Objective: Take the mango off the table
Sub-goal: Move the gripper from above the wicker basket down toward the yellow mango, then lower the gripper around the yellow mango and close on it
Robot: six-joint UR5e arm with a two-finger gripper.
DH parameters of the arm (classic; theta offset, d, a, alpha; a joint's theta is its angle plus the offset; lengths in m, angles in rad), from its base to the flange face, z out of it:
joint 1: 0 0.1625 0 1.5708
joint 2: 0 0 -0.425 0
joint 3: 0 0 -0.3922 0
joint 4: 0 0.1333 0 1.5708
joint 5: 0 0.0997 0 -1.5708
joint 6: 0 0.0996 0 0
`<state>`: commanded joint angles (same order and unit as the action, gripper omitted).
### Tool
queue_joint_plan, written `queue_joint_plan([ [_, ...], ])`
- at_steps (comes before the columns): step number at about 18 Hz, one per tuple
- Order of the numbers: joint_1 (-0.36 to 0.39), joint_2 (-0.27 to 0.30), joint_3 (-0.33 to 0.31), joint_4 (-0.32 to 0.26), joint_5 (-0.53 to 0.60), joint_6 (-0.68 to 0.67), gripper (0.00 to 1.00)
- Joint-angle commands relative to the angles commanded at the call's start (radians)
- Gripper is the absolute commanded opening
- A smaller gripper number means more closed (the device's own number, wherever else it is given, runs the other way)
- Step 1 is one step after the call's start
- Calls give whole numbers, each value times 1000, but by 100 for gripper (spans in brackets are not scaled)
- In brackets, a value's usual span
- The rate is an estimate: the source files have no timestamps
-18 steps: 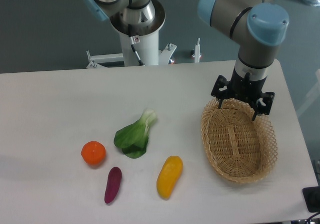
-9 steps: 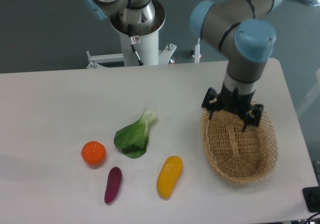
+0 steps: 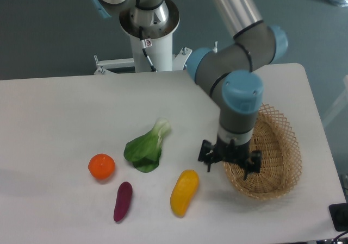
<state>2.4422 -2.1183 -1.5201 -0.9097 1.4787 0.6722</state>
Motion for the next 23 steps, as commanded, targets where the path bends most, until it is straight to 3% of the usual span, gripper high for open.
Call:
queue_joint_plan([
  [13, -78, -14, -75, 45, -6, -8, 100],
  [17, -84, -28, -86, 78, -3, -2, 100],
  [23, -84, -43, -74, 84, 0, -5, 100],
])
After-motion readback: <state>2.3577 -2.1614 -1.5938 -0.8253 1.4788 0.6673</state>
